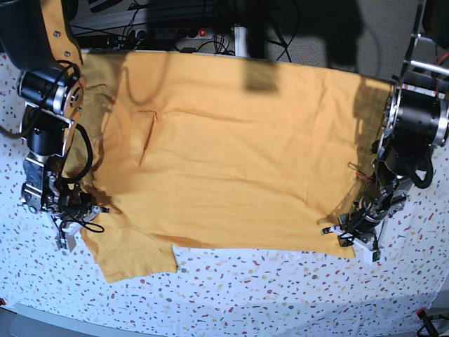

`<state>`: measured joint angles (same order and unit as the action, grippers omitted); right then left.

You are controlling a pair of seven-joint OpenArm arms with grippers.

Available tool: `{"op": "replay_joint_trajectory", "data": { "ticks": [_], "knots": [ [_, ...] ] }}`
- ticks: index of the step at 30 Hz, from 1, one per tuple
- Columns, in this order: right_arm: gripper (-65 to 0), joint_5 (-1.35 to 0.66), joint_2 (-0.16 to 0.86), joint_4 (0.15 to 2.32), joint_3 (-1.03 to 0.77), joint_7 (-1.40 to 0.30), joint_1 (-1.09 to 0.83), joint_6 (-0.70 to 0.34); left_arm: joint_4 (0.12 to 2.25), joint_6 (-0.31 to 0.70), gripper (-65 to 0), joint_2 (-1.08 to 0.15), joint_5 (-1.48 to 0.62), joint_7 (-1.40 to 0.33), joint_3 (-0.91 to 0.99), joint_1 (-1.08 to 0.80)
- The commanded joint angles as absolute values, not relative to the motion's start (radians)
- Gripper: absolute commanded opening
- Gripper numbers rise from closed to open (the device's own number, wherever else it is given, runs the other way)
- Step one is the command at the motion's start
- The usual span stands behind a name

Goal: Fold the T-shirt properly
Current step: 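Grasp the shirt's side edges with both grippers, then fold the side edges with both grippers across toward the collar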

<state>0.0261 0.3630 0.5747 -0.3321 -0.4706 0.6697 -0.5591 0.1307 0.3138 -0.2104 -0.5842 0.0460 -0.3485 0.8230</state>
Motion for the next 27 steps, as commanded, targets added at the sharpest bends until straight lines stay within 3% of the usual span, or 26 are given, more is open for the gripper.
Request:
{"op": "replay_joint_trajectory", "data": {
  "ticks": [1, 6, 17, 27],
  "knots": [
    [-65.0, -0.006, 0.380, 0.628, -0.332, -0.458, 0.711, -0.580, 0.144, 0.318, -65.0, -0.219, -0.591, 0.069, -0.347, 0.864],
    [-65.0, -0.075, 0.380, 0.721, -0.332, -0.524, 0.711, -0.683, 0.144, 0.420, -65.0, -0.234, -0.591, 0.068, -0.347, 0.864],
    [-65.0, -0.146, 0.385, 0.943, -0.331, -0.540, 0.534, -0.698, 0.190, 0.574, -65.0, -0.330, -0.565, 0.042, -0.347, 0.829],
    [-65.0, -0.196, 0.406, 1.271, -0.332, -0.613, 0.340, -0.698, 0.633, 0.622, -65.0, -0.446, -0.637, -0.095, -0.346, 0.609]
  ]
}}
